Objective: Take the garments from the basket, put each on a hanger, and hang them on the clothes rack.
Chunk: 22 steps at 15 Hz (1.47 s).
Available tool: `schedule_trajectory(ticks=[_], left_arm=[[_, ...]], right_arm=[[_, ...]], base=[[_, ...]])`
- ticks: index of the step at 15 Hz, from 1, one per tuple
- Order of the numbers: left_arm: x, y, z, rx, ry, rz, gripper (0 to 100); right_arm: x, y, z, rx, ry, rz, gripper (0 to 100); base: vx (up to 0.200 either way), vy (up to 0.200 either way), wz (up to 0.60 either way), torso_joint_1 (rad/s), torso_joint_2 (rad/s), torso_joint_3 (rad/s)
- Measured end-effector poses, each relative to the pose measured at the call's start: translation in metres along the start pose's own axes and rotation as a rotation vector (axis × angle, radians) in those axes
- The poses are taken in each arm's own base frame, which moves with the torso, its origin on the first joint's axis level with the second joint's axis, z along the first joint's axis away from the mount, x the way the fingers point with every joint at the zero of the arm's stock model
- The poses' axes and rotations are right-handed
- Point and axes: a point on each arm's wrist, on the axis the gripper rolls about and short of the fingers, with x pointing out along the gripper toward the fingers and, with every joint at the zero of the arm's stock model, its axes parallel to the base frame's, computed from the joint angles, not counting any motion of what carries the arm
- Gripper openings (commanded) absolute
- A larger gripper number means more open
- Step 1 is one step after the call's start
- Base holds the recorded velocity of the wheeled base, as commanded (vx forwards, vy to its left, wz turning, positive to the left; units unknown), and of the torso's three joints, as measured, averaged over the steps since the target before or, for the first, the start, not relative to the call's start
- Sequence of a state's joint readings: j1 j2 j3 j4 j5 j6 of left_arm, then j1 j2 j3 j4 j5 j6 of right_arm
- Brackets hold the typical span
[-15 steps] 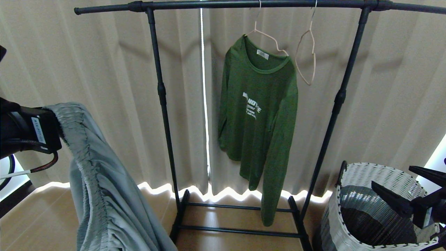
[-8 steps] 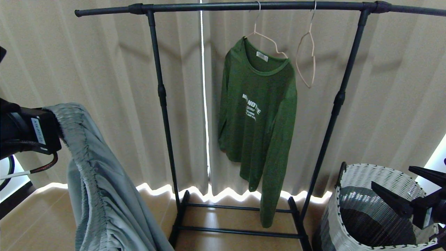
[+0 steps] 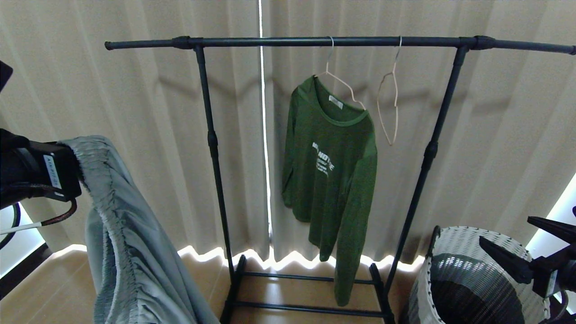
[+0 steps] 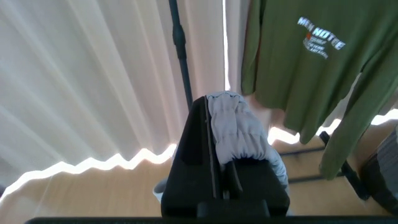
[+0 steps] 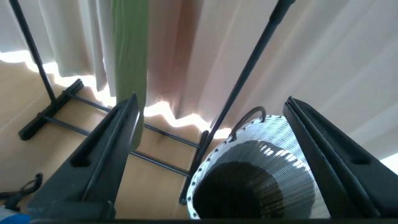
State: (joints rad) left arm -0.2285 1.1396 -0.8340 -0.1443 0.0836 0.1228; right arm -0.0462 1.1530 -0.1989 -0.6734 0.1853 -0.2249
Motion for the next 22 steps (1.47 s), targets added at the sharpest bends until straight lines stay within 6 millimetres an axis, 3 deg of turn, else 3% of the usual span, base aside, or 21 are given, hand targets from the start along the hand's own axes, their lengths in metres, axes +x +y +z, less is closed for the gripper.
schedule_trajectory(ticks=[8, 18, 22], left_arm=[[0.000, -0.001, -0.007, 0.003, 0.021, -0.003, 0], [0.000, -0.003, -0.015, 0.017, 0.045, -0.013, 0], [-0.001, -0.003, -0.019, 0.020, 0.055, -0.015, 0]], right_arm=[[0.000, 0.000, -0.001, 0.000, 0.003, 0.001, 100], [-0.009, 0.002, -0.001, -0.007, -0.022, -0.006, 100], [-0.010, 0.002, -0.002, -0.008, -0.022, -0.006, 100]], base=[[0.000, 0.000, 0.00, 0.192, -0.47, -0.276], [0.000, 0.000, 0.00, 0.022, -0.05, -0.026], [0.000, 0.000, 0.00, 0.150, -0.33, -0.179]])
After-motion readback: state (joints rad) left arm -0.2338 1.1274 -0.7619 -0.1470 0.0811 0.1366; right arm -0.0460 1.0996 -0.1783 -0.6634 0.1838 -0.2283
